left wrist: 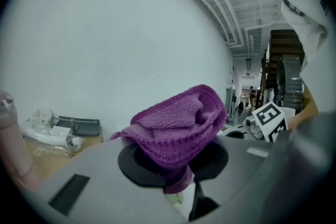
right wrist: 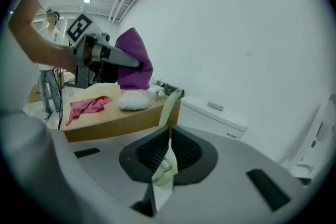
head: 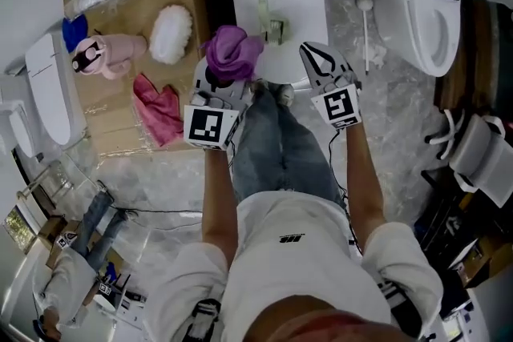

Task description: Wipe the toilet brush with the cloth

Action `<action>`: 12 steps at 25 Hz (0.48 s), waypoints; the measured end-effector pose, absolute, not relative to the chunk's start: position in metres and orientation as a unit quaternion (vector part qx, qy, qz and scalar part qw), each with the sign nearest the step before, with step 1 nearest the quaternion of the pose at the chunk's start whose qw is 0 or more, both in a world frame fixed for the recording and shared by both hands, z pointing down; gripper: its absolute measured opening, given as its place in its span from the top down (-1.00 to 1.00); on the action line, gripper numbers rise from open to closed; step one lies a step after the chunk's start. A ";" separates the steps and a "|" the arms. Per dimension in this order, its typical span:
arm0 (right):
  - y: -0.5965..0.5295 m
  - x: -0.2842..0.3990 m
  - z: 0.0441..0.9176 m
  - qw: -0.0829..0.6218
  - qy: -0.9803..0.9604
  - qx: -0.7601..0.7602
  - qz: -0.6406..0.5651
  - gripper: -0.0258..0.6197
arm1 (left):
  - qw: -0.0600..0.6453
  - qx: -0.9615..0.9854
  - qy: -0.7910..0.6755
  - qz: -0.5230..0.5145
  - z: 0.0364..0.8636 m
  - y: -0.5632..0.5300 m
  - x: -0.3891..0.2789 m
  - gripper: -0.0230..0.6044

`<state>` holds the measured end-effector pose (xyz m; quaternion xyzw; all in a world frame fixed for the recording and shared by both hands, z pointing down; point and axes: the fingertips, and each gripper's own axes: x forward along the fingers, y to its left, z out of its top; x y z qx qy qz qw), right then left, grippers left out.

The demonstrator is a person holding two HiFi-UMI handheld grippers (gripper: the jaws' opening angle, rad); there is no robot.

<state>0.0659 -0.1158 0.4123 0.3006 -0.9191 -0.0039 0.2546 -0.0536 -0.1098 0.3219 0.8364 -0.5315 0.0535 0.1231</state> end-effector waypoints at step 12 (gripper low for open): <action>-0.074 0.078 0.239 0.147 -0.932 0.331 0.020 0.93 | 0.111 0.863 -0.490 0.059 0.227 -0.082 -0.025 0.61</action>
